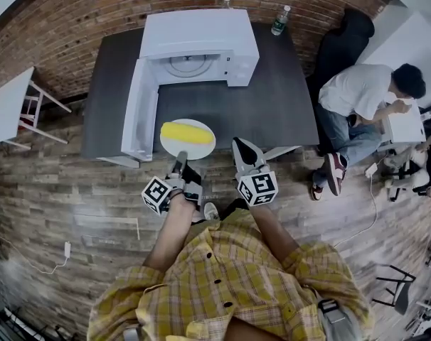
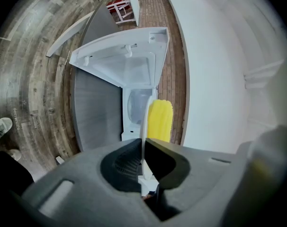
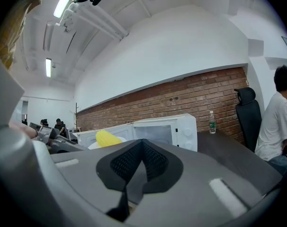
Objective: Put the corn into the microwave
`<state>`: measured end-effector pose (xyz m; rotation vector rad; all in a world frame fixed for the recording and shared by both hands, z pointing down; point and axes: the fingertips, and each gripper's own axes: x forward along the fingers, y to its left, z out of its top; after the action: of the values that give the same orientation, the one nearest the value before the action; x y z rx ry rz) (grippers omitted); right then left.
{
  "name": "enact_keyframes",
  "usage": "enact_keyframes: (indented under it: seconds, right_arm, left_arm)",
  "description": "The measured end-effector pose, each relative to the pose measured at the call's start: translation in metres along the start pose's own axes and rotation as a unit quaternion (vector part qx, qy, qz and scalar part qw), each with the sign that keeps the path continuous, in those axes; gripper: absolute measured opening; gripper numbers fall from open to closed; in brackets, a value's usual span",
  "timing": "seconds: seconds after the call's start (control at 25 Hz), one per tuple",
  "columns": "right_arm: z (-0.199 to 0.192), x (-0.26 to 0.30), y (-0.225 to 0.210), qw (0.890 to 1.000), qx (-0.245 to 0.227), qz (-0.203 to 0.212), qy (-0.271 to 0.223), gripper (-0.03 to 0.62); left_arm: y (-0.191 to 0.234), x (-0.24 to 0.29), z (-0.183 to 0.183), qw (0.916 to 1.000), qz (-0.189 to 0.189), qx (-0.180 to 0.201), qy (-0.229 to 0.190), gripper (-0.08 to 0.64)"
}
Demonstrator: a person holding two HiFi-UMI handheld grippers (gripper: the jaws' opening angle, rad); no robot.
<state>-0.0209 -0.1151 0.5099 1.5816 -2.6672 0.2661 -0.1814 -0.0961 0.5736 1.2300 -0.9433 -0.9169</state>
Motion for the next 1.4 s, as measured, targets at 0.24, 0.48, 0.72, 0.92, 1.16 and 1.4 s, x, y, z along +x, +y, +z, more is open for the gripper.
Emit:
enact_keyframes:
  seconds: [0.24, 0.48, 0.72, 0.92, 1.16, 1.4]
  right_arm:
    - [-0.004, 0.009, -0.008, 1.0, 0.003, -0.005, 0.001, 0.002]
    - [-0.006, 0.028, -0.021, 1.0, 0.006, 0.002, 0.002, 0.002]
    - [-0.001, 0.055, -0.039, 1.0, 0.014, 0.002, 0.001, 0.002]
    - [0.001, 0.076, -0.051, 1.0, 0.014, 0.008, 0.001, 0.002]
    - [0.006, 0.1, -0.064, 1.0, 0.011, 0.023, -0.004, 0.002]
    - [0.011, 0.116, -0.08, 0.999, 0.009, 0.032, -0.007, 0.002]
  left_arm:
    - [0.006, 0.012, 0.006, 1.0, 0.008, -0.003, -0.001, 0.017]
    - [0.013, 0.033, 0.013, 0.9998, 0.019, 0.004, -0.002, 0.018]
    - [0.017, 0.059, 0.022, 0.9993, 0.034, 0.015, -0.004, 0.018]
    - [0.016, 0.082, 0.027, 0.9994, 0.031, 0.012, -0.009, 0.018]
    - [0.019, 0.106, 0.036, 0.9991, 0.037, 0.016, -0.016, 0.02]
    - [0.021, 0.131, 0.039, 0.9988, 0.04, 0.014, -0.023, 0.02]
